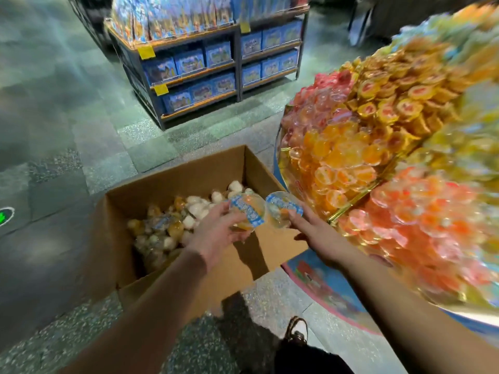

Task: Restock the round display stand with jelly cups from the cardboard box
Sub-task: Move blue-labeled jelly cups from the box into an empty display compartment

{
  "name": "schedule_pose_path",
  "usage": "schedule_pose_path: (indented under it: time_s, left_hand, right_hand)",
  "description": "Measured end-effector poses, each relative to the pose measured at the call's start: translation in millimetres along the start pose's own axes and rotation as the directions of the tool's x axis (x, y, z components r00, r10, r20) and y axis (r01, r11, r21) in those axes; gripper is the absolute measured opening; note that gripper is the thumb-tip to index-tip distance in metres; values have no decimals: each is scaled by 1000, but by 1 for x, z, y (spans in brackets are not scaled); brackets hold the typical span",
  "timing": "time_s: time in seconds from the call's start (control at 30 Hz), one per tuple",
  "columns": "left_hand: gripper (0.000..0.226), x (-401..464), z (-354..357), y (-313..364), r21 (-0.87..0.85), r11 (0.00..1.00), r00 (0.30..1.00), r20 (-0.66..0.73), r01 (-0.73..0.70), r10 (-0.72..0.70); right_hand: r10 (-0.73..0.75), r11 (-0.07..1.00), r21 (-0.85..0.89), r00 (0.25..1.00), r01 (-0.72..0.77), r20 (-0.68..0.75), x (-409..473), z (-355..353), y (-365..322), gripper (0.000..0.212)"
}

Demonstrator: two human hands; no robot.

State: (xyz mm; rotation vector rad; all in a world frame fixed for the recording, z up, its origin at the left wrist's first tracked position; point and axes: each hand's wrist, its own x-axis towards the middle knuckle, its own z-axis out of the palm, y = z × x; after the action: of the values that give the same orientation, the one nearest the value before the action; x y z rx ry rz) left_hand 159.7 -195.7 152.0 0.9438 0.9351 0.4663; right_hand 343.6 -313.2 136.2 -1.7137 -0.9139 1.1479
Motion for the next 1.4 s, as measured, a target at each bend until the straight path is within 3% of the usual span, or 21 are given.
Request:
schedule_pose_path:
  time_s: [0.2,0.37,0.5,0.6,0.77,0.97,1.1,1.3,1.4]
  left_hand:
    - [26,-11,101,-12,100,992,984,169,-72,54]
    - [31,-20,194,-45,178,982,955,297,-63,7]
    - [38,-30,271,-89,224,974,924,377,-28,-60]
    - [34,-41,333,-131,226,974,920,379,15,-102]
    - [33,-59,433,-206,222,968,895,400,114,-197]
    - [26,-64,514,-259,224,953,879,387,203,-278]
    - [31,-47,546,-276,173,948,902,300,267,-309]
    - [32,1,579,-290,120,948,934,172,295,-313]
    - [45,25,596,-299,121,946,938,143,300,-316]
  right_hand:
    - [11,998,55,952,6,-305,-73,-69,23,23]
    - [116,986,163,879,-44,-463,-139,-130,60,27]
    - [222,967,229,811,-112,-542,-192,-187,109,56]
    - [254,944,314,817,-95,-517,-234,-232,150,25]
    - [329,893,445,780,-73,-533,-299,-299,213,12]
    - [426,787,614,776,-63,-465,-331,-366,273,30]
    - [473,729,684,752,-40,-459,-324,-395,288,36]
    - [560,606,795,716,-12,-416,-285,-427,301,10]
    - [572,604,797,705,-18,-418,-256,-445,310,34]
